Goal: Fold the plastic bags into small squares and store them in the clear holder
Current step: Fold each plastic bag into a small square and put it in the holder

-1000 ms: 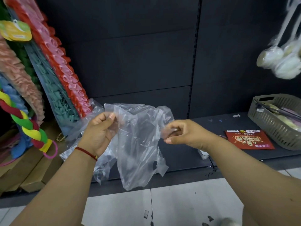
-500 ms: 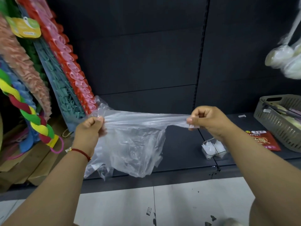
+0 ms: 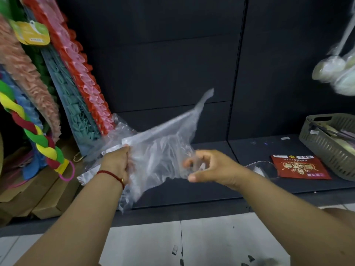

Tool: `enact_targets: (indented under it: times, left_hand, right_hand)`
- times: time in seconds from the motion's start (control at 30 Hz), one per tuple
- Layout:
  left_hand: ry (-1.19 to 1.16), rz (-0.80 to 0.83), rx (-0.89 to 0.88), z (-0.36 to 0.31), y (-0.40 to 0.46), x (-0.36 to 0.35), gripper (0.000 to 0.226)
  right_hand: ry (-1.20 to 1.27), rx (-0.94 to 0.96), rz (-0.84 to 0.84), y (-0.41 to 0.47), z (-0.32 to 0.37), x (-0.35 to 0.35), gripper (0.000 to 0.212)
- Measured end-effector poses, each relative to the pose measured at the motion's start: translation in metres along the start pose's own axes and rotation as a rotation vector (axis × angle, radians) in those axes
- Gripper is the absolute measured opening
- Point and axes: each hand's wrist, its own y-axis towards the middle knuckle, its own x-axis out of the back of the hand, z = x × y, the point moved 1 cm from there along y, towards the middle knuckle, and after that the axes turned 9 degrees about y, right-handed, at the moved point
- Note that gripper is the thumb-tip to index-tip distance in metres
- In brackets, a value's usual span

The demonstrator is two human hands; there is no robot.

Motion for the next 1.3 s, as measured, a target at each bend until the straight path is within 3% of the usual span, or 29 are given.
enact_targets:
  times: [0.1,0.2,0.3,0.4,0.57,0.9,0.97,1.13,1.3]
  left_hand:
    - [0.104,0.102,0.046,0.001,-0.005,-0.002,0.027]
    - [-0.027,0.329,0.132,-0.003,-0.021,-0.002,0.018]
    - [-0.021,0.494,0.17,-0.006,-0.026,0.004,0.024]
    - [-0.024,0.598,0.177,-0.003,-0.029,0.005,0.013]
    - [-0.059,0.582,0.189,0.005,-0.025,-0.003,0.015]
    - [-0.065,0.464,0.206,0.011,-0.004,0.004,0.016]
    - [-0.062,0.418,0.207,0.012,0.002,0.007,0.017]
    - [-0.101,0.348,0.256,0.016,0.019,0.018,0.019]
    - [-0.101,0.317,0.246,0.017,0.029,0.025,0.019]
  right_hand:
    - [0.103,0.034,-0.09,-0.001,0.002,0.002,0.009]
    - [0.168,0.014,-0.147,-0.001,0.0,0.01,0.017]
    - [0.195,0.005,-0.163,0.001,-0.002,0.016,0.015]
    - [0.198,-0.012,-0.161,0.002,-0.006,0.018,0.013]
    - [0.317,-0.067,-0.153,0.002,-0.007,0.021,0.02]
    - [0.69,-0.147,-0.331,0.003,-0.017,0.036,0.026]
    - [0.889,-0.132,-0.391,0.003,-0.017,0.039,0.039]
    - [1.26,-0.041,-0.447,0.001,-0.013,0.048,0.047]
    - [1.244,0.059,-0.453,0.004,-0.015,0.05,0.042]
